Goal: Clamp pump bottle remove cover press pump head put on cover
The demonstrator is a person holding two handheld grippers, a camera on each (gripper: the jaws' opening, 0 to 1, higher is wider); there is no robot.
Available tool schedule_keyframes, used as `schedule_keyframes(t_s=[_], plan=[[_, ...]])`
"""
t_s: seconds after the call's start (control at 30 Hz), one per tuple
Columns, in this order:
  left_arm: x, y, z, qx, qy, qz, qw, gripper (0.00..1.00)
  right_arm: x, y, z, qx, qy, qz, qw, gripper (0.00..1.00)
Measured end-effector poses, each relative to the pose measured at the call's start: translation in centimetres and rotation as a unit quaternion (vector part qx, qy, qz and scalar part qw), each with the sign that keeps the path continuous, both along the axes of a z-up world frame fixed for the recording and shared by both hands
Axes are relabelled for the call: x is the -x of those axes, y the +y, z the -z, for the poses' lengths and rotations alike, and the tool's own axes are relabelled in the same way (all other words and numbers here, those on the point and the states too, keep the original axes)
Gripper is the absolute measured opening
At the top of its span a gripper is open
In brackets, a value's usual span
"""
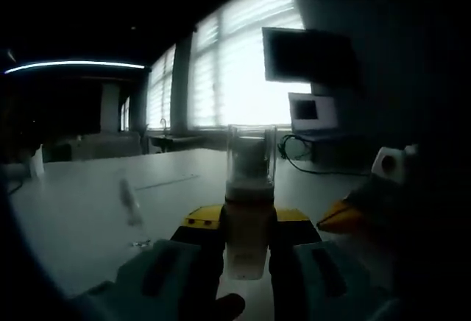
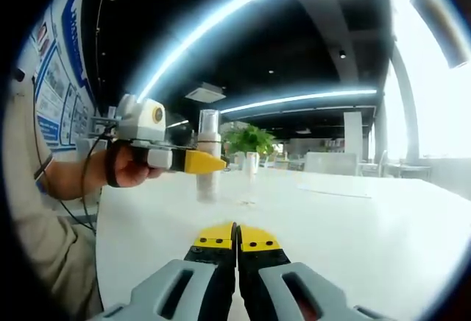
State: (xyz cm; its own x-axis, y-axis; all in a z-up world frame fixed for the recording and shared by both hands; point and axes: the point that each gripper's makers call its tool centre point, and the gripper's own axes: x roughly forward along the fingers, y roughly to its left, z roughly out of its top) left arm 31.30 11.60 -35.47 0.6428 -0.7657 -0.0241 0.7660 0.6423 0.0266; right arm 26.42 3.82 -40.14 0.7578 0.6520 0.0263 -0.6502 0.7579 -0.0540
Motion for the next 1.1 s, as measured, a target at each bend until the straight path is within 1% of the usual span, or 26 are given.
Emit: schedule_keyframes(t_s=[0.07,0.17,0.4,0.53,0.67,0.8,0.97,1.1], plan=[[0.3,0.2,0.4,-0.004,0.007,0.003,1.0,0.14,0.1,0.2,0.0,0.001,0.0,0.0,1.0,0.0],[0.7,0.4,0.9,0.001,0.015,0.007,0.9999,0.14,0.3,0.4,-0.1,0.003,0.0,0.0,1.0,0.0],[1.6,0.8,1.6,0.004,0.025,0.024,0.9994,0.14,0.2,0.4,0.0,0.007,0.001,0.0,1.0,0.0],[1.8,1.0,2.0,-0.001,0.027,0.024,0.9993,0.14,0.2,0.5,0.1,0.011,0.001,0.002,0.9999,0.0],[2.5,1.1,2.6,0.002,0.035,0.027,0.999,0.14,0.1,0.4,0.2,0.014,0.001,0.002,0.9999,0.0],[3.2,1.3,3.3,0.001,0.036,0.026,0.999,0.14,0.0,0.4,0.3,0.016,0.002,0.004,0.9999,0.0],[3.1,1.5,4.2,0.004,0.044,0.025,0.9987,0.14,-0.1,0.3,0.4,0.02,0.001,0.003,0.9998,0.0],[3.0,1.6,4.3,0.012,0.048,0.021,0.9985,0.14,-0.2,0.2,0.5,0.021,0.003,0.004,0.9998,0.0]])
